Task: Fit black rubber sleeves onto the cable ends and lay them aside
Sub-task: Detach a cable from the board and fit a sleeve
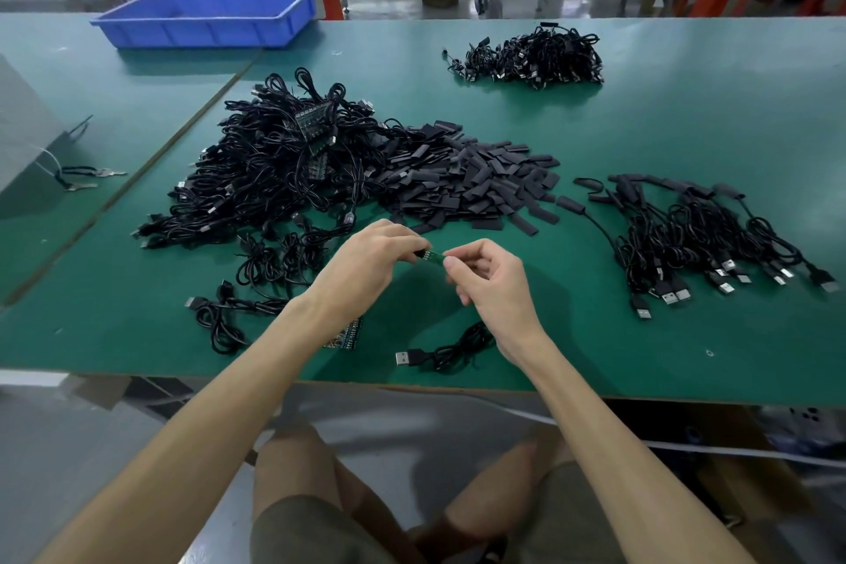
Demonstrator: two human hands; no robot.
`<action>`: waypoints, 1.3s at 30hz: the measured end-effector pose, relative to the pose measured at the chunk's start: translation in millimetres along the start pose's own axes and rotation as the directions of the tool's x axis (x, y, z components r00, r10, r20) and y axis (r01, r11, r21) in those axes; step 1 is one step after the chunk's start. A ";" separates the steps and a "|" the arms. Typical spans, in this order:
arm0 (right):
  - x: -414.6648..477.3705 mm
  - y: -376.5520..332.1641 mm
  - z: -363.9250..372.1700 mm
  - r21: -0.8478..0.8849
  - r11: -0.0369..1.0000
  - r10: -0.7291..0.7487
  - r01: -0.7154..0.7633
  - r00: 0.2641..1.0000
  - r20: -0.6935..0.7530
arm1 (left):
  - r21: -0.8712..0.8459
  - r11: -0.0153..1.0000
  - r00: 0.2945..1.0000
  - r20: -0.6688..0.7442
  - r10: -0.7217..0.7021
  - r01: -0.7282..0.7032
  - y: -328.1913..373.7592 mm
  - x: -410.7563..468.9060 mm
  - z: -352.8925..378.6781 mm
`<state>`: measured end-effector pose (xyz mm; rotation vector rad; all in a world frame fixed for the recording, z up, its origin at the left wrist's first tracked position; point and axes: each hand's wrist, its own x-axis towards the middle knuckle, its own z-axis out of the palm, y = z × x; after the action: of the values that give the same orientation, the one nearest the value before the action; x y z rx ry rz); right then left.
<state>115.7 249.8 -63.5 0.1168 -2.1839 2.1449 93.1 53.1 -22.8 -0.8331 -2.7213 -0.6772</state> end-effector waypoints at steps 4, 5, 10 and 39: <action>0.4 -0.1 0.5 -0.006 1.000 0.011 -0.011 1.000 0.001 | -0.011 1.000 1.000 0.005 0.001 -0.001 1.1 -0.3 -4.5; 0.5 -0.1 0.5 -0.009 1.000 0.014 -0.014 1.000 0.000 | -0.016 1.000 1.000 0.006 -0.006 0.006 1.5 -0.4 -5.1; 0.3 0.0 0.7 -0.017 1.000 0.023 -0.023 1.000 -0.013 | -0.056 0.998 0.999 0.047 -0.005 0.008 1.5 -0.9 -5.4; -0.4 -4.6 2.6 -0.176 0.984 0.016 -0.003 0.997 0.069 | 0.183 0.969 0.976 0.172 0.132 -0.164 17.9 -5.4 2.2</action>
<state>116.6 247.1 -59.0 0.1734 -2.4050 1.9702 107.6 64.7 -20.0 -1.0687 -2.7687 -0.3172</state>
